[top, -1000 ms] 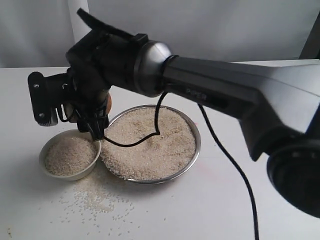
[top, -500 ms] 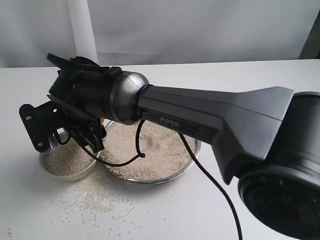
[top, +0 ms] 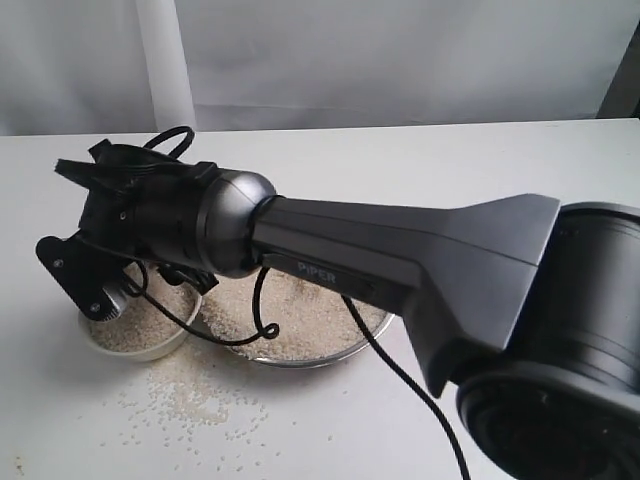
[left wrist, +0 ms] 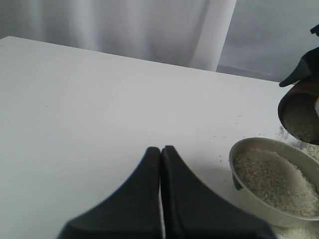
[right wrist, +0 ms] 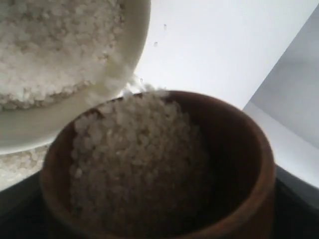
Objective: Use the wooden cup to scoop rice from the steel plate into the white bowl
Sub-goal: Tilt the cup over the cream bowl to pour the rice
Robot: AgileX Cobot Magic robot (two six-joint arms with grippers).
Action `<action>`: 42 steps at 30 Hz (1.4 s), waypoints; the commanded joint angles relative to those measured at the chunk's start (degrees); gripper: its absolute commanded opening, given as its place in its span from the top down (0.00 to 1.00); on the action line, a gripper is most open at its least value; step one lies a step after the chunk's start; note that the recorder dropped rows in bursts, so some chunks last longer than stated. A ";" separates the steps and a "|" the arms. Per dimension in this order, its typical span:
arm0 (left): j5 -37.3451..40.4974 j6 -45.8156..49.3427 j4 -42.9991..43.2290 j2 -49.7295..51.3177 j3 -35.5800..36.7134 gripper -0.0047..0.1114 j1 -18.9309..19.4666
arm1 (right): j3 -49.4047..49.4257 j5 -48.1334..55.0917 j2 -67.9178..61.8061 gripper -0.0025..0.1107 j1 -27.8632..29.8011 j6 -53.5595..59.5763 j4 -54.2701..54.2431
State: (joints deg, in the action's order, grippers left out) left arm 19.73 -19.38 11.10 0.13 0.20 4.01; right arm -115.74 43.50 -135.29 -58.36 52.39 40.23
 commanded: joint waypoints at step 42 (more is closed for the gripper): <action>-0.40 -0.07 0.16 -0.13 -0.20 0.96 0.00 | 1.10 3.77 -1.10 0.98 -5.33 -2.02 19.99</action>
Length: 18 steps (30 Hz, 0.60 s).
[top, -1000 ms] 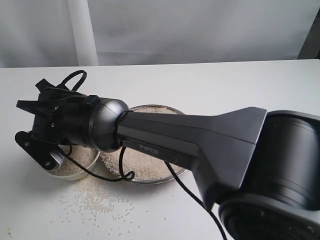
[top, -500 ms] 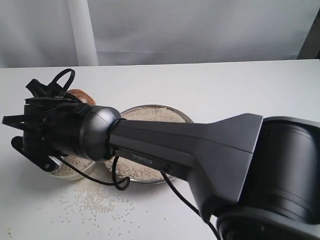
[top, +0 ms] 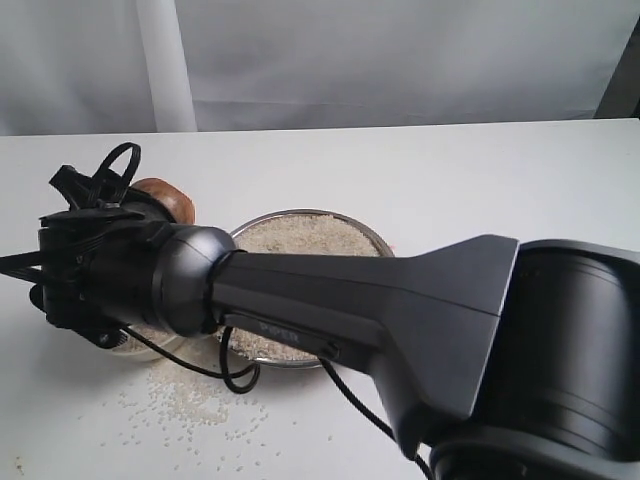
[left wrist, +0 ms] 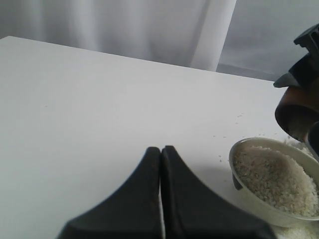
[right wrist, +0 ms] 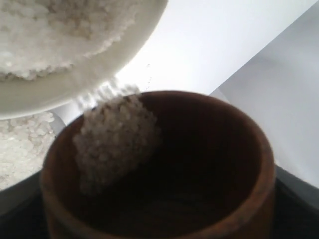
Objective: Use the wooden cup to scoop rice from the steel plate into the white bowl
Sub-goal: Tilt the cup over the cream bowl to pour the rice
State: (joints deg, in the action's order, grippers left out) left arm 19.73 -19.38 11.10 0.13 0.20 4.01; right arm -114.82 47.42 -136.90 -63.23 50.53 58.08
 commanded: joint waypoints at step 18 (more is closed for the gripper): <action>-0.40 -0.07 0.16 -0.13 -0.20 0.96 0.00 | 0.19 0.88 0.51 0.98 -2.07 -2.56 7.52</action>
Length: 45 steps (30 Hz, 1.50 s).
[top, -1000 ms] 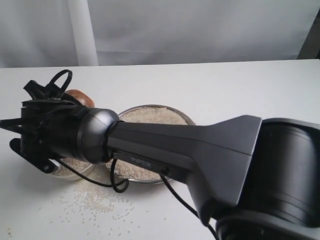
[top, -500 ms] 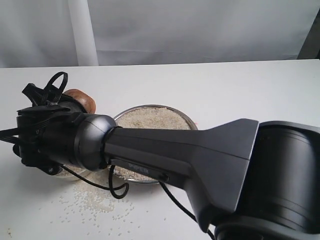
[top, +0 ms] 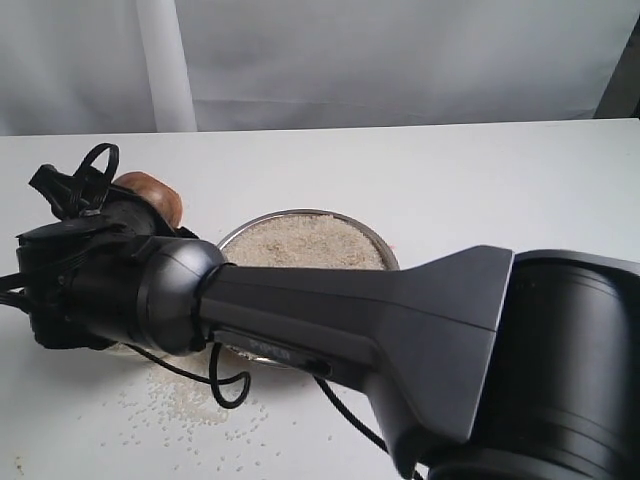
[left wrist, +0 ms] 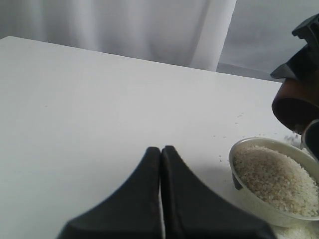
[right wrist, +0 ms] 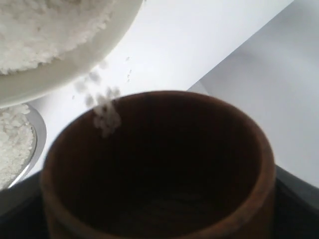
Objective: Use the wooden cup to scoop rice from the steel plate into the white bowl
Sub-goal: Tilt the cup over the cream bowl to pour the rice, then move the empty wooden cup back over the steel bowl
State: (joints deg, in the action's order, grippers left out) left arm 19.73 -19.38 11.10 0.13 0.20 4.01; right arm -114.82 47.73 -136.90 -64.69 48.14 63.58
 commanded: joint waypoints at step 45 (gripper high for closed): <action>-0.40 -0.07 0.16 -0.13 -0.20 0.96 0.00 | 20.02 5.95 26.30 0.98 21.50 -20.08 -32.34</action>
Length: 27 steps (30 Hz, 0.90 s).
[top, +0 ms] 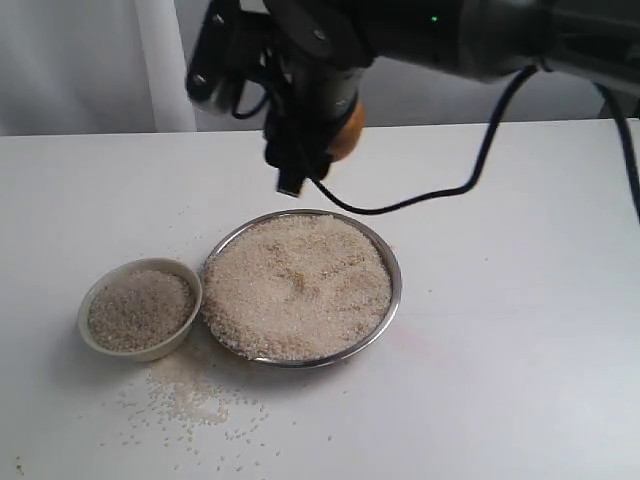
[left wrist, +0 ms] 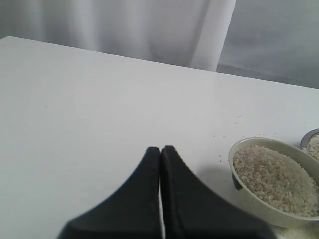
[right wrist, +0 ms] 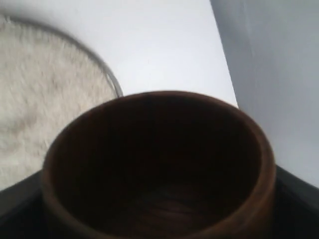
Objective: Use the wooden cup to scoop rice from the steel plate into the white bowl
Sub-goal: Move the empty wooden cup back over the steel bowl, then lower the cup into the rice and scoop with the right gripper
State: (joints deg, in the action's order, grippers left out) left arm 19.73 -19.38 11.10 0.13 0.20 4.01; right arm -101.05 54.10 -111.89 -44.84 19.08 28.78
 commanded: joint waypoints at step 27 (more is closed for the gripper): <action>-0.40 -0.07 0.16 -0.13 -0.20 0.96 0.00 | 7.83 -8.98 -17.15 0.98 1.93 12.40 31.48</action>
State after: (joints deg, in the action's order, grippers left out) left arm 19.73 -19.38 11.10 0.13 0.20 4.01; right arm -93.09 46.40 -128.52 -43.03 31.70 58.07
